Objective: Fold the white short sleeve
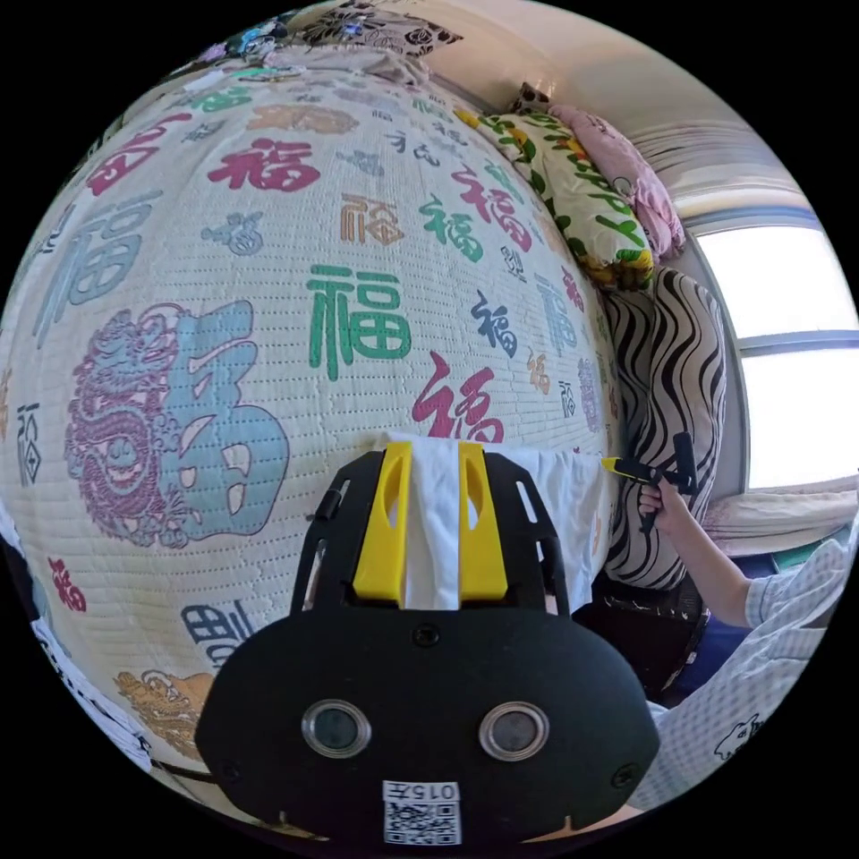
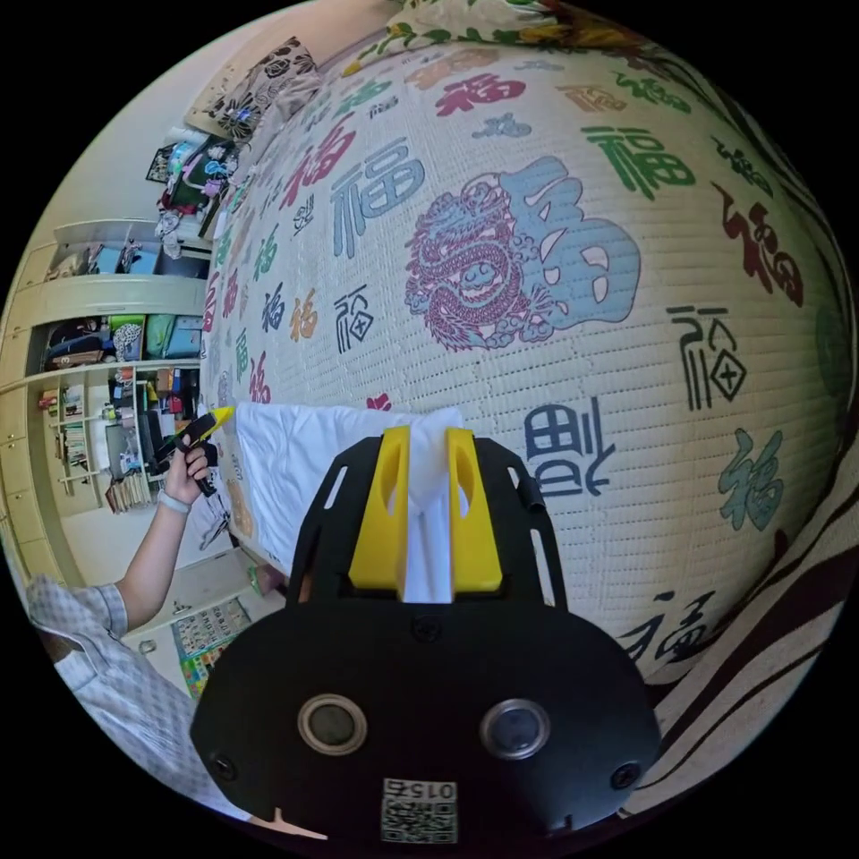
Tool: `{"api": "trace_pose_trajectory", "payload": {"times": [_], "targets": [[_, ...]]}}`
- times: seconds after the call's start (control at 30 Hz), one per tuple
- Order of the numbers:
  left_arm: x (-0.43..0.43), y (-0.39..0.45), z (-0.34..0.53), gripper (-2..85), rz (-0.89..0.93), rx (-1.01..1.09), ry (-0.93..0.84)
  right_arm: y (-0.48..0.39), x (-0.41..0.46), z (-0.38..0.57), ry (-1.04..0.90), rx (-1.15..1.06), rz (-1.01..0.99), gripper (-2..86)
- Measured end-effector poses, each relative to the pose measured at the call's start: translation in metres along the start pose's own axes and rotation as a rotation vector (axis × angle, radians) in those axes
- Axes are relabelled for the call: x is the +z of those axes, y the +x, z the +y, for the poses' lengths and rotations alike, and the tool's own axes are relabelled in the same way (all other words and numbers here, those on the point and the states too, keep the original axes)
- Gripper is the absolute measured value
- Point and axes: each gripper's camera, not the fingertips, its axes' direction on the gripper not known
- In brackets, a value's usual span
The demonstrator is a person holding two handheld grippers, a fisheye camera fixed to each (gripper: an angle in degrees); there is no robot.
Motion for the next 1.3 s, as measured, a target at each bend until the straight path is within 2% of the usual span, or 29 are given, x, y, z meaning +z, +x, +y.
{"api": "trace_pose_trajectory", "payload": {"times": [0.13,0.23,0.53,0.7,0.8,0.97,1.1,1.3], "targets": [[-0.003,-0.01,0.005,0.4,0.018,-0.031,0.011,0.011,0.002,-0.004,0.048,0.031,-0.055,0.8],[-0.015,-0.02,0.012,-0.6,-0.012,-0.037,0.013,0.021,-0.003,-0.006,0.085,0.069,-0.02,0.0],[-0.034,-0.04,0.04,-0.4,0.013,-0.081,0.051,0.043,0.014,-0.018,0.116,0.17,-0.05,1.6],[-0.06,-0.034,0.082,3.3,0.004,-0.054,0.108,0.03,0.017,-0.009,0.126,0.163,0.02,5.0],[-0.066,-0.021,0.129,6.5,-0.017,-0.006,0.009,0.005,0.034,0.011,0.029,0.064,0.052,5.6],[-0.038,-0.007,0.221,7.2,-0.032,-0.025,-0.227,-0.048,0.105,0.048,-0.267,-0.063,0.03,6.3],[-0.02,-0.008,0.255,6.5,-0.026,-0.068,-0.26,-0.063,0.139,0.049,-0.315,-0.013,-0.002,6.0],[-0.017,-0.014,0.28,0.4,0.005,-0.08,-0.236,-0.087,0.162,0.027,-0.337,0.038,0.024,1.0]]}}
